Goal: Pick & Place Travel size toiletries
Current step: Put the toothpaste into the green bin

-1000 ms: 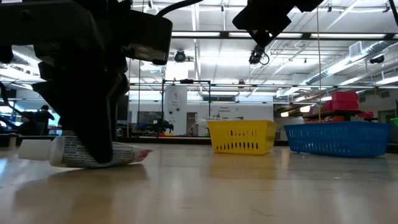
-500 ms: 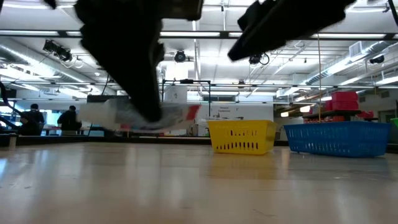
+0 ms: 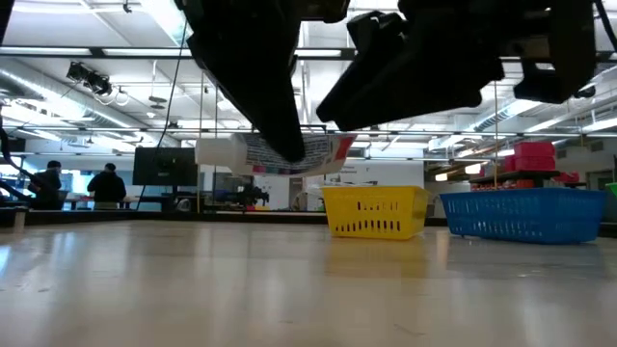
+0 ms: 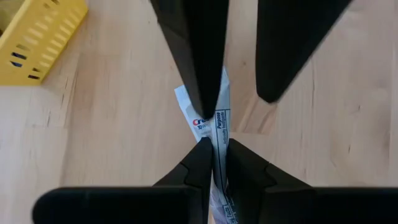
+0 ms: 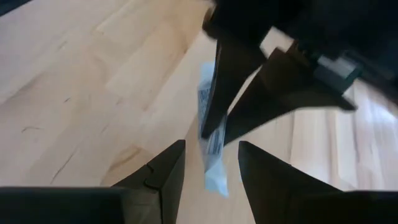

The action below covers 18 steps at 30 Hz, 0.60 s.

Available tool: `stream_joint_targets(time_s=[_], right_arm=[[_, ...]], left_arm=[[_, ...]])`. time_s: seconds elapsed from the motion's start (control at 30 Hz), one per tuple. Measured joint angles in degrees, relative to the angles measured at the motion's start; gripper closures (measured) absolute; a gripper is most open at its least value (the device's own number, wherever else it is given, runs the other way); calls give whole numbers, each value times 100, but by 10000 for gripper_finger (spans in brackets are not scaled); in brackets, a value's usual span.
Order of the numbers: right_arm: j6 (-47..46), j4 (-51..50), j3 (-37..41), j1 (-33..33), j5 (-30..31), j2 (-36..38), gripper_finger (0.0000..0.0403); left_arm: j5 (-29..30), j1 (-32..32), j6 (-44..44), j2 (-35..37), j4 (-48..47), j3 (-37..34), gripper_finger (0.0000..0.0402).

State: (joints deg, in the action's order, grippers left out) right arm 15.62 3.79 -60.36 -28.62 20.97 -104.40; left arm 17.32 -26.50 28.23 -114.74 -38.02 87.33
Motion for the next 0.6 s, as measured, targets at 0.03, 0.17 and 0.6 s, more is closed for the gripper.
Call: stream_joint_targets(time_s=[0.03,0.17,0.6], right_arm=[[52,62,0,0,3,0,245],[348,136,0,-2,4,0,254],[541,-193,0,-2,1,0,281]], left_arm=[[0,8,-8,0,10,0,354],[0,15,-17,0,50,0,354],[-42,15,-109,9,199,0,354]])
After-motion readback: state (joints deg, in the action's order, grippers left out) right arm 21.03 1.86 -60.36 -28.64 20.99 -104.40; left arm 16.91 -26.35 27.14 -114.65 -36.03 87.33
